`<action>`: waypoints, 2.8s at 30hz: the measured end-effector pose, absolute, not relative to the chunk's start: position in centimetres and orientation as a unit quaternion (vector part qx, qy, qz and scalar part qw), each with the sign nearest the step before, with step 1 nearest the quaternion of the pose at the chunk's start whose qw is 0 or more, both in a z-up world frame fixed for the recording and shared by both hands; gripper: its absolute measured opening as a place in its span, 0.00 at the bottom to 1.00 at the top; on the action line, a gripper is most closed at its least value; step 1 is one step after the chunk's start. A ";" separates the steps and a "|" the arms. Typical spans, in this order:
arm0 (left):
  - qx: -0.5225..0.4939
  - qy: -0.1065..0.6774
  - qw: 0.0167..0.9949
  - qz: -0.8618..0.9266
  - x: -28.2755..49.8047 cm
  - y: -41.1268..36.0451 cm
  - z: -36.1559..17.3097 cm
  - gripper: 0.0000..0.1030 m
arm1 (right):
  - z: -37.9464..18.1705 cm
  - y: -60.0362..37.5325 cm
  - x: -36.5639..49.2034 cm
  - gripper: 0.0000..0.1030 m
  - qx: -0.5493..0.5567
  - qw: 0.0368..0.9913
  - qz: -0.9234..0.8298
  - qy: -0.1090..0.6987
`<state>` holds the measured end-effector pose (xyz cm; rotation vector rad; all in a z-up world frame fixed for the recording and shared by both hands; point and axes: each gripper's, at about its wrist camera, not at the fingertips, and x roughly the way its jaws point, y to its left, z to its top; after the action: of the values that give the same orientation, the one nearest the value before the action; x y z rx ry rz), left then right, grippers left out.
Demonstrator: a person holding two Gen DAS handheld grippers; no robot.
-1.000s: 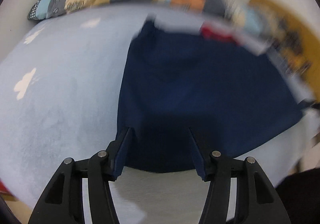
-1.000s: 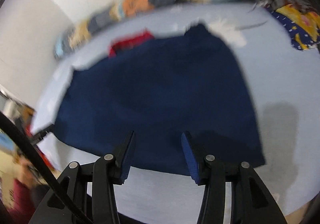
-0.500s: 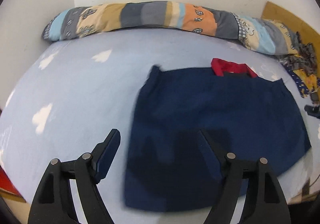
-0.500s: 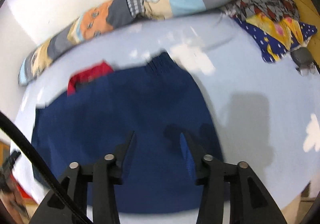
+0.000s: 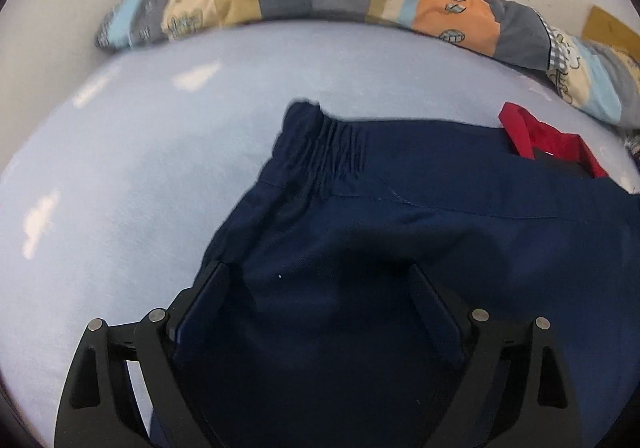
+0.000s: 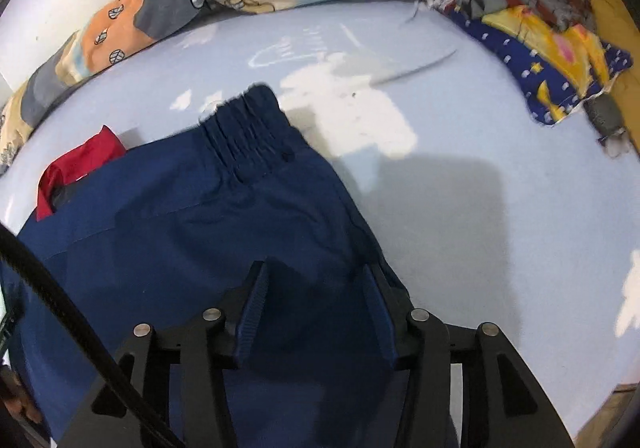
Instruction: Fold large clothes
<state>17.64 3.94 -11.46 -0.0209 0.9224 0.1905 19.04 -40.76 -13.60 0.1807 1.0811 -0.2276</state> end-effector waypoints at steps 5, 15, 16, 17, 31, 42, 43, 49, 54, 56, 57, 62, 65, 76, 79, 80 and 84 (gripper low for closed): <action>0.029 0.421 0.904 0.068 15.0 1.8 -9.6 0.88 | -11.8 -34.7 17.3 0.53 0.052 0.863 -0.013 0.502; 0.062 0.479 0.875 0.017 9.9 1.5 -11.4 0.94 | -14.7 -26.6 10.2 0.77 -0.090 0.840 0.056 0.532; 0.057 0.482 0.874 0.016 9.5 2.0 -11.4 0.94 | -15.0 -27.3 9.7 0.79 -0.081 0.836 0.056 0.539; 0.058 0.483 0.873 0.018 9.0 2.4 -11.4 0.94 | -15.1 -28.0 9.2 0.80 -0.070 0.834 0.053 0.544; -0.030 0.471 0.881 0.041 1.7 -0.6 -10.2 0.94 | -15.1 -29.5 3.7 0.80 -0.077 0.836 0.036 0.542; 0.064 0.438 0.896 0.034 0.8 -4.5 -11.5 0.94 | -12.4 -27.7 2.1 0.80 -0.039 0.876 0.059 0.478; 0.066 0.443 0.893 0.033 0.9 -4.5 -11.9 0.94 | -12.6 -27.4 2.2 0.80 -0.036 0.878 0.069 0.473; 0.044 0.446 0.893 0.040 1.9 -3.9 -13.0 0.99 | -16.0 -25.3 3.7 0.81 -0.077 0.848 0.065 0.520; 0.061 0.442 0.893 0.056 1.9 -4.8 -12.5 0.99 | -14.4 -25.1 3.6 0.81 -0.059 0.861 0.083 0.498; 0.071 0.440 0.893 0.058 2.0 -5.3 -12.5 0.99 | -13.7 -24.5 3.4 0.84 -0.062 0.868 0.090 0.485; 0.076 0.440 0.893 0.062 2.0 -5.5 -12.5 0.99 | -13.8 -24.0 3.3 0.86 -0.071 0.866 0.090 0.486; 0.073 0.440 0.892 0.067 2.0 -5.3 -12.8 1.00 | -15.3 -23.4 3.6 0.93 -0.087 0.860 0.085 0.495; 0.070 0.439 0.893 0.067 1.9 -5.2 -12.9 1.00 | -15.8 -24.6 4.0 0.96 -0.045 0.853 0.086 0.512; 0.080 0.437 0.893 0.070 1.8 -5.3 -12.9 1.00 | -16.8 -25.7 4.5 0.99 0.005 0.846 0.082 0.526; 0.082 0.436 0.893 0.072 1.8 -5.4 -12.9 1.00 | -16.8 -25.8 4.5 1.00 0.005 0.846 0.082 0.526; 0.082 0.436 0.893 0.073 1.9 -5.4 -12.9 1.00 | -16.8 -25.7 4.5 1.00 0.005 0.846 0.082 0.526; 0.081 0.437 0.893 0.073 1.9 -5.4 -12.9 1.00 | -16.9 -25.9 4.4 1.00 0.006 0.848 0.082 0.524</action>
<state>1.88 -5.38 -12.87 0.1687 0.9057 0.1509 4.40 -25.86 -16.89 0.0136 1.1054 0.1736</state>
